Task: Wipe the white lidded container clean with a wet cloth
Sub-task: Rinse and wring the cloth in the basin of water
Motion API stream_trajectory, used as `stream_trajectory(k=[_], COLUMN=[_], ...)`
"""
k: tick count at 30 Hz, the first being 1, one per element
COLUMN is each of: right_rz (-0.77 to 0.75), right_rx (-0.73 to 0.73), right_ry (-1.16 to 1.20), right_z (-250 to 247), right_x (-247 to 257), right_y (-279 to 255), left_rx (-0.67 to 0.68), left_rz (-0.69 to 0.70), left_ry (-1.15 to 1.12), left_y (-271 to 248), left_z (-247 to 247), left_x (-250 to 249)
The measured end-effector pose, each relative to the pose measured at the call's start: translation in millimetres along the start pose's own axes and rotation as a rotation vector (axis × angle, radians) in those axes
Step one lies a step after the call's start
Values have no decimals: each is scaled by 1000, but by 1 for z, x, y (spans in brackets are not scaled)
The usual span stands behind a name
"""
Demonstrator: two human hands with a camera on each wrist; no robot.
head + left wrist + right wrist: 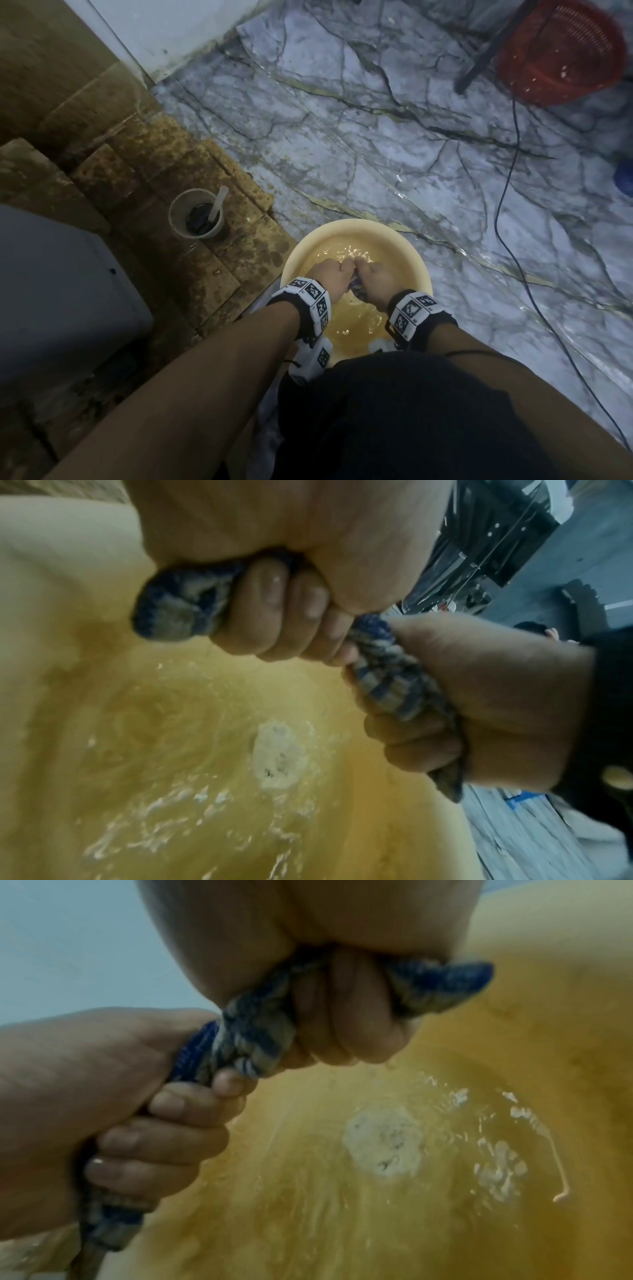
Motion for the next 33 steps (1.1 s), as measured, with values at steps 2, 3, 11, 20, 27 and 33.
stream_trajectory(k=[2, 3, 11, 20, 27, 33], right_rz=[-1, -14, -11, -168, -387, -530], right_rx=[-46, -34, 114, -49, -143, -90], right_ry=[148, 179, 261, 71, 27, 33], right_z=[-2, -4, -31, -75, -121, -124], right_x=[-6, -10, -14, 41, 149, 265], right_y=[-1, -4, -28, -30, -46, -60], left_rx=[54, 86, 198, 143, -40, -305], left_rz=[-25, -37, 17, 120, 248, 398], left_ry=[-21, -21, -143, -295, -528, -752], left_y=[-2, -2, -16, -57, -121, -202], left_z=[-4, -6, -31, -71, -135, -194], left_x=[1, 2, 7, -8, -16, 6])
Point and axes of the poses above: each hand's wrist, its own y-axis towards the middle knuckle, its own z-axis out of the palm, x = y × z, the point moved 2 cm from there along y, towards the middle knuckle, and after that the axes turned 14 degrees about -z, right-handed, at the moved point
